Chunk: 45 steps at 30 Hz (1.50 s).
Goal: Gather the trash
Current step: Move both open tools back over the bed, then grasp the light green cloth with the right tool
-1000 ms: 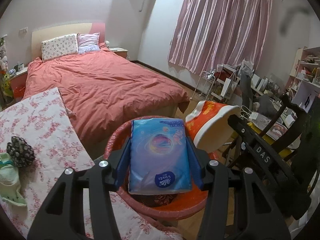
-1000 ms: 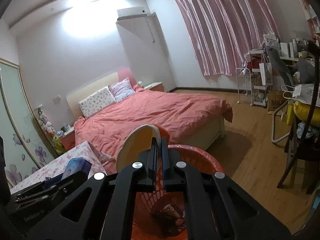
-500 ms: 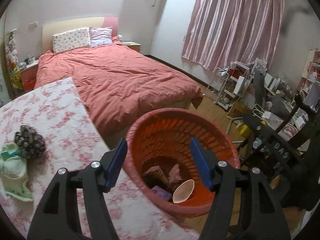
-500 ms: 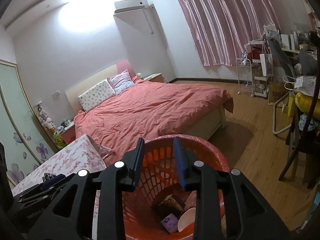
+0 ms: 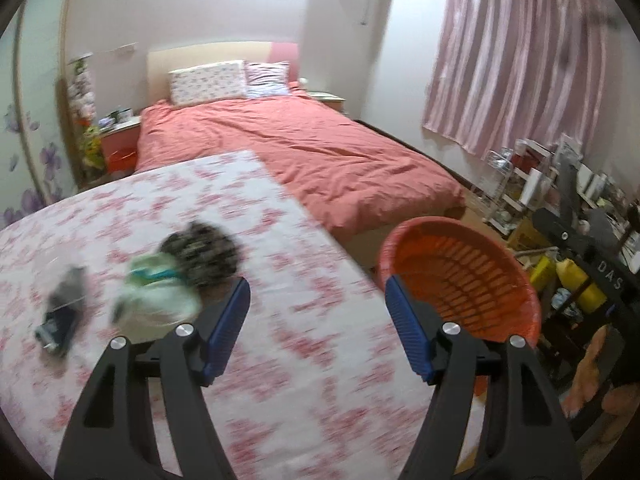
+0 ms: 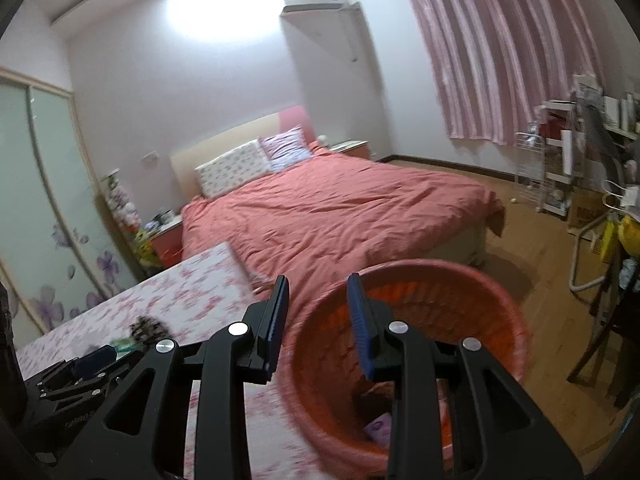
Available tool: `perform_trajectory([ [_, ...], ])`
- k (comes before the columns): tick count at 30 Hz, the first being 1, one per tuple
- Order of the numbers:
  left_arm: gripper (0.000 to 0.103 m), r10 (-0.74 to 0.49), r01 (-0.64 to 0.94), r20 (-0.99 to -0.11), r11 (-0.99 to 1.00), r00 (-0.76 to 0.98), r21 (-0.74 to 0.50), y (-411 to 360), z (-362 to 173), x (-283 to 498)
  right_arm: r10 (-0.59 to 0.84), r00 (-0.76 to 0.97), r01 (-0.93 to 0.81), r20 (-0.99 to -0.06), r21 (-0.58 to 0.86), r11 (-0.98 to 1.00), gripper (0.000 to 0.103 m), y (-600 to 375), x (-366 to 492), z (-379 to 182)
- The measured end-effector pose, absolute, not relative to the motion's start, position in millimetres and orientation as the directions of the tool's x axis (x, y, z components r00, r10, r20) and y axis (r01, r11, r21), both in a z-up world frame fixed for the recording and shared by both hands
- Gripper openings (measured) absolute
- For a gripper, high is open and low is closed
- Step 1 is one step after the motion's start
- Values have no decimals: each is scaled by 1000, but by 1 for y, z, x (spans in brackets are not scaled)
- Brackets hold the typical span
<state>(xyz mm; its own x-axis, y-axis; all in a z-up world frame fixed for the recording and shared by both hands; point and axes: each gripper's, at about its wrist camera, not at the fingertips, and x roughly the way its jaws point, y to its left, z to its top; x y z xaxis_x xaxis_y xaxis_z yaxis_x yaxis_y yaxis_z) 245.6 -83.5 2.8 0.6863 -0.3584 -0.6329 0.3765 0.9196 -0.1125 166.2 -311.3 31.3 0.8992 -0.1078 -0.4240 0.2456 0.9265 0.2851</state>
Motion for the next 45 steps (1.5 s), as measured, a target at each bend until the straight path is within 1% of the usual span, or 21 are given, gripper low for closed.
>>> perform_trajectory([
  [7,69,-246,240,-645,966,724,-98,-1,-3,239,30,881,102,-472,252,962,31,-245,183,24],
  [12,72,-164,150,-657,986,736,-78,53,-12,235,130,848,-7,-513,235,972,31,-194,197,17],
  [17,72,-120,78,-669,993,734,-93,96,-19,231,211,812,-107,-544,217,970,31,-146,211,8],
  [23,72,-90,18,-670,993,737,-113,135,-21,229,261,773,-162,-578,219,962,31,-106,225,0],
  [30,72,-81,-11,-676,991,732,-131,153,-25,230,273,752,-172,-600,220,960,30,-78,243,-8],
  [33,72,-83,-17,-681,990,727,-138,157,-28,231,262,747,-173,-611,202,964,28,-72,249,-12],
  [35,72,-84,-18,-684,990,725,-141,160,-30,233,251,737,-168,-627,189,968,17,-70,253,-16],
  [36,72,-83,-20,-685,990,724,-141,160,-31,233,246,732,-165,-635,186,969,14,-70,254,-18],
  [37,72,-83,-21,-687,990,722,-142,161,-32,234,245,729,-164,-639,185,969,8,-70,255,-20],
  [38,72,-83,-22,-689,989,720,-143,161,-33,234,243,728,-162,-641,184,969,6,-72,254,-21],
  [45,72,-90,-22,-697,989,712,-149,161,-38,236,254,757,-151,-603,216,965,5,-89,237,-11],
])
